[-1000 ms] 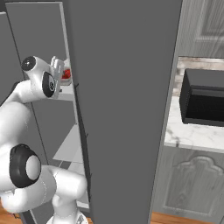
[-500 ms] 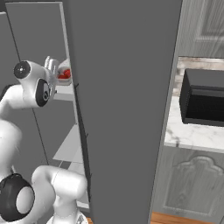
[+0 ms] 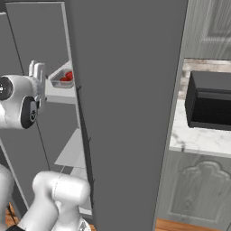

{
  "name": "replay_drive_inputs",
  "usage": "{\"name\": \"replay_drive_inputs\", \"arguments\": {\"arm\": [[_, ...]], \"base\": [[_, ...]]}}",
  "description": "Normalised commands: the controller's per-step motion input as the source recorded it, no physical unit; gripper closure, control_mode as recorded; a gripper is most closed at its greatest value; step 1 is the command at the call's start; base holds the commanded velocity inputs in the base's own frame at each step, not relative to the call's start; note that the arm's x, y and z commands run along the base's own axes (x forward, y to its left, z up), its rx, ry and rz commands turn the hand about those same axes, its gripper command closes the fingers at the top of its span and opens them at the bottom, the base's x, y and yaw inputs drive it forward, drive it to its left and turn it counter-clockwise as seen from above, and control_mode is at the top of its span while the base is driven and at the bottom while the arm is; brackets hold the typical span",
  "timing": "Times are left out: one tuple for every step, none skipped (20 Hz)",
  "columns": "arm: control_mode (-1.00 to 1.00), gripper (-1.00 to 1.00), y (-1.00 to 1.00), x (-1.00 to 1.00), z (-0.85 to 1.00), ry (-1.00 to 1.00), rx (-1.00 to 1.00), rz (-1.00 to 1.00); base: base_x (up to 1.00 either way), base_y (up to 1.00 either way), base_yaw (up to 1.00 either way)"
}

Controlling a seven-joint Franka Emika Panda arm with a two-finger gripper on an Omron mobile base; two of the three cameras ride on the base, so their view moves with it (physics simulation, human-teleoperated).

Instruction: Take the bell pepper and bell pepper out of the freezer and place them in the tupperware container on the counter. Then put the tupperware containing the vegetables back in the freezer.

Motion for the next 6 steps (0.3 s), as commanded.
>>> {"name": "replay_drive_inputs", "arguments": {"arm": [[-1.00,-1.00,-0.21,-1.00,0.29,-0.13,0.01,0.03],[-1.00,-1.00,-0.26,-1.00,0.31,-0.14,0.02,0.03],[-1.00,-1.00,-0.34,-1.00,0.34,-0.15,0.04,0.02],[-1.00,-1.00,-0.42,-1.00,0.39,-0.15,0.06,0.01],[-1.00,-1.00,-0.49,-1.00,0.43,-0.15,0.07,0.00],[-1.00,-1.00,-0.53,-1.00,0.45,-0.14,0.09,0.00]], "base": [[0.00,0.00,0.00],[0.00,0.00,0.00],[0.00,0.00,0.00],[0.00,0.00,0.00],[0.00,0.00,0.00],[0.00,0.00,0.00]]}}
